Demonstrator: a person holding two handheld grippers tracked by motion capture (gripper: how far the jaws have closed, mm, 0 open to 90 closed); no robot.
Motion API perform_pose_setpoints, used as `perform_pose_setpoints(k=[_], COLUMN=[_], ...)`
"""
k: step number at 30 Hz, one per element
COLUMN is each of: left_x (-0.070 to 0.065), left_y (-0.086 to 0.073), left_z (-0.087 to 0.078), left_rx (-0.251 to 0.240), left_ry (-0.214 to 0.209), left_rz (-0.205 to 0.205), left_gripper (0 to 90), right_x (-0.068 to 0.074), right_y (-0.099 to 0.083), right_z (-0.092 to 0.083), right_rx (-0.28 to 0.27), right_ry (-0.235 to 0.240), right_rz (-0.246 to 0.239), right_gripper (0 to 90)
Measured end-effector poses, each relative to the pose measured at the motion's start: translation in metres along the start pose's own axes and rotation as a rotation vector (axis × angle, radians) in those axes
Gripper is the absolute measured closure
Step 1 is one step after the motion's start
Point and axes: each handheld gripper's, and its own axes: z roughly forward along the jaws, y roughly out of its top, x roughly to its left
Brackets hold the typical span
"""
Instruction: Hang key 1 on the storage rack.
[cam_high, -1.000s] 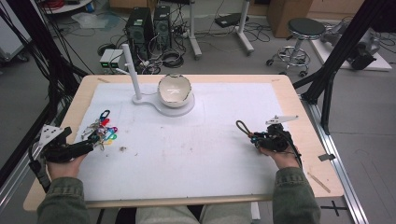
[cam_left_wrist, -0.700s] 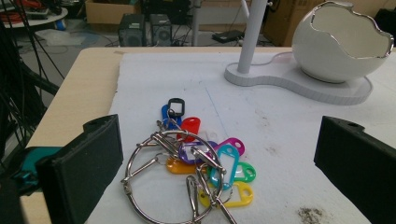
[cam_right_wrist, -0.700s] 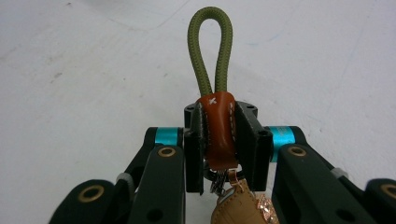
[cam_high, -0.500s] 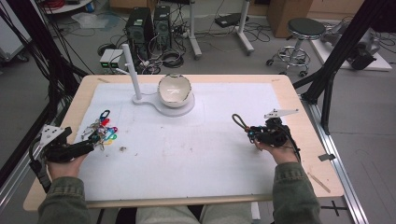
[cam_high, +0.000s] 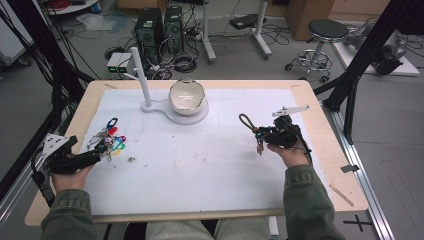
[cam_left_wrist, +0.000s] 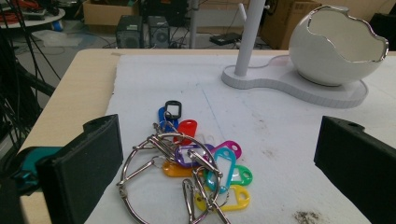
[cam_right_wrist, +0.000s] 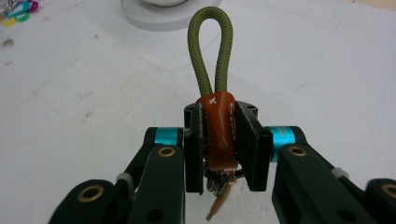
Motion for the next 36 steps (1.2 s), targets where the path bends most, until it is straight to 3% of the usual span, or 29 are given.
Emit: perform_pose_setpoints(k=[10,16,25,30,36], left_x=[0.001,0.001,0.001,0.002,0.003], left_y=[0.000,0.000,0.000,0.000,0.001], left_z=[0.000,0.000,0.001,0.001,0.002], left_rx=[-0.005,-0.007,-0.004,0.002,-0.005], left_ry=[-0.003,-0.005,-0.017,-0.004,-0.008], left_rz=[-0.007,-0.008,-0.012,-0.013,-0.029], left_gripper=[1.7,1.7,1.7,1.7,1.7], right_x=[0.025,0.038,0.060,0.073,0.089], right_y=[0.034,0.046,0.067,0.077,0.087], right_z=[0.013,0.019,0.037,0.046,0.058], right_rx=[-0.064,-0.063,-0.060,-0.062,-0.072], right_ry=[-0.014,-0.011,-0.018,0.008,0.020], right_rz=[0.026,0.013,0.039,0.064,0.046], right_gripper=[73.9,73.8,73.6,73.6,73.5])
